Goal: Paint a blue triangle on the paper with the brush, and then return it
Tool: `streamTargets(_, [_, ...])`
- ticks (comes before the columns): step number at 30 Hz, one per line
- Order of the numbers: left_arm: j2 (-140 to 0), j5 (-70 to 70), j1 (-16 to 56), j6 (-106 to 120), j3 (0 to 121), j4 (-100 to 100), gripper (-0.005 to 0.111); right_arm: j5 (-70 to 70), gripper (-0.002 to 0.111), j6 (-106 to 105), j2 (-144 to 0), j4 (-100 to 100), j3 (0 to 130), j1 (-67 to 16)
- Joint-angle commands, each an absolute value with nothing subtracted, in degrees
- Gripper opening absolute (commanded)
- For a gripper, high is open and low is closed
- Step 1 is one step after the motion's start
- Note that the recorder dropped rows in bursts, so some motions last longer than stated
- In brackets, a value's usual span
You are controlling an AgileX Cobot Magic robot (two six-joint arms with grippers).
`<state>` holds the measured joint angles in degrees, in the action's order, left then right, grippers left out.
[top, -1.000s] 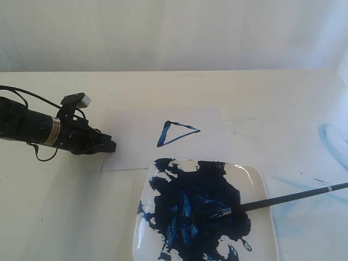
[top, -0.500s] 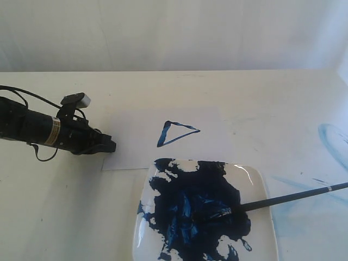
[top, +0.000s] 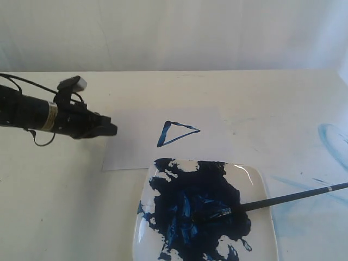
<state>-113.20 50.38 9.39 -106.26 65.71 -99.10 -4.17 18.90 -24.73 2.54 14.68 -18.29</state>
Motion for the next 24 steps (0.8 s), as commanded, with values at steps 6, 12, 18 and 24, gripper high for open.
streamTargets(6, [-92.48,39.73,9.24,-108.11,67.94,-99.95,0.000,-3.81,0.000,18.15,-24.47,2.77,14.79,-17.66])
streamTargets(12, [-76.92,25.81,9.24,-104.80,65.83,-99.95,0.000,-3.81,0.000,18.15,-24.47,2.77,14.79,-17.66])
streamTargets(18, [-62.19,13.14,9.24,-98.85,58.09,-99.95,0.000,-3.81,0.000,18.15,-24.47,2.77,14.79,-17.66])
streamTargets(24, [-50.49,3.95,9.24,-98.85,48.86,-99.95,0.000,-3.81,0.000,18.15,-24.47,2.77,14.79,-17.66])
